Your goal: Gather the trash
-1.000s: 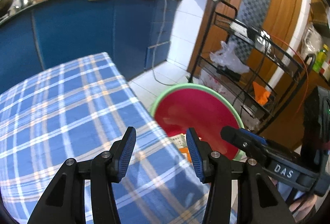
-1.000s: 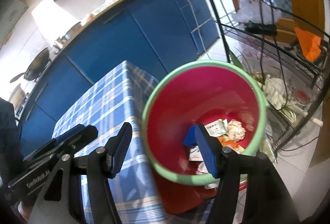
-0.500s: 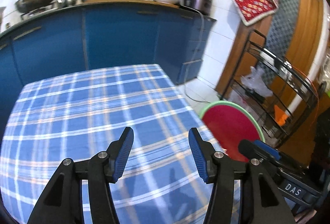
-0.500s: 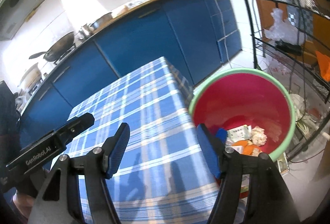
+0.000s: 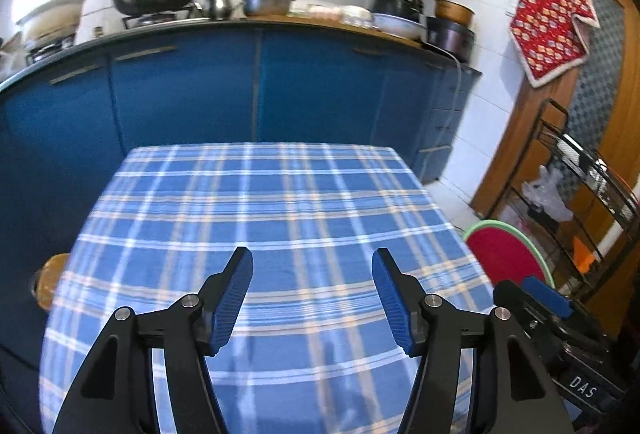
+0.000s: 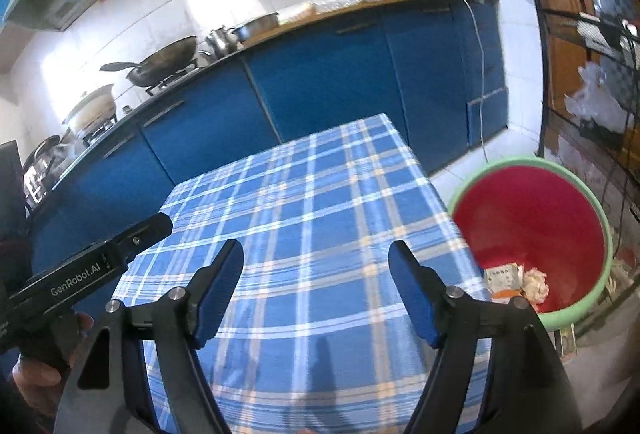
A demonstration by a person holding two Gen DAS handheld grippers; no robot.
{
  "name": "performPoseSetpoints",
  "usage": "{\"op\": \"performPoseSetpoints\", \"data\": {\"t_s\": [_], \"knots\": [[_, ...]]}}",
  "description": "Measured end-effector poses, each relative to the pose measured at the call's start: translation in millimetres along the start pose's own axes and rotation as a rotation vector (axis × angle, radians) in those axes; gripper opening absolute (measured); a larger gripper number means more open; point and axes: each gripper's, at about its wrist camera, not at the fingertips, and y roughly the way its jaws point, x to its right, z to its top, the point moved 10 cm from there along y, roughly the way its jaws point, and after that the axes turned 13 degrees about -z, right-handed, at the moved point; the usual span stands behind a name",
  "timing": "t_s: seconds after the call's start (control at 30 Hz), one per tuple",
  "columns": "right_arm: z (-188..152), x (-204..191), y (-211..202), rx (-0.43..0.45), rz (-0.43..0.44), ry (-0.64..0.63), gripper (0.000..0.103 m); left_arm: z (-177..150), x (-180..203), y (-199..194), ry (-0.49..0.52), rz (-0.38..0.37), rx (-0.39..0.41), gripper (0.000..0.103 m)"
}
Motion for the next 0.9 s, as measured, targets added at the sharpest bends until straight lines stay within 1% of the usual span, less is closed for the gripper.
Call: {"op": "performPoseSetpoints", "data": {"t_s": [0.13, 0.37, 0.5, 0.9], "knots": [[-2.7, -17.5, -4.2, 0.020, -0.003, -0.040, 0.079, -4.1, -16.8, -11.5, -0.017, 0.037, 0.014, 0.066], [-9.5, -33.3, -10.9, 0.043, -0.029, -0.088, 0.080, -13.7, -25.3, -17.2, -0.033, 0.044, 0.011, 0.066], [-11.8, -33.3, -14.5, 0.055, -0.054, -0.097, 0.080, -17.2, -24.1, -18.0, -0.034, 0.048, 0.010, 0.066], [-14.0, -18.2, -16.4, 0.047, -0.076, -0.064, 0.080, -19.2, -19.5, -19.0, -0.016, 0.067, 0.013, 0.066]]}}
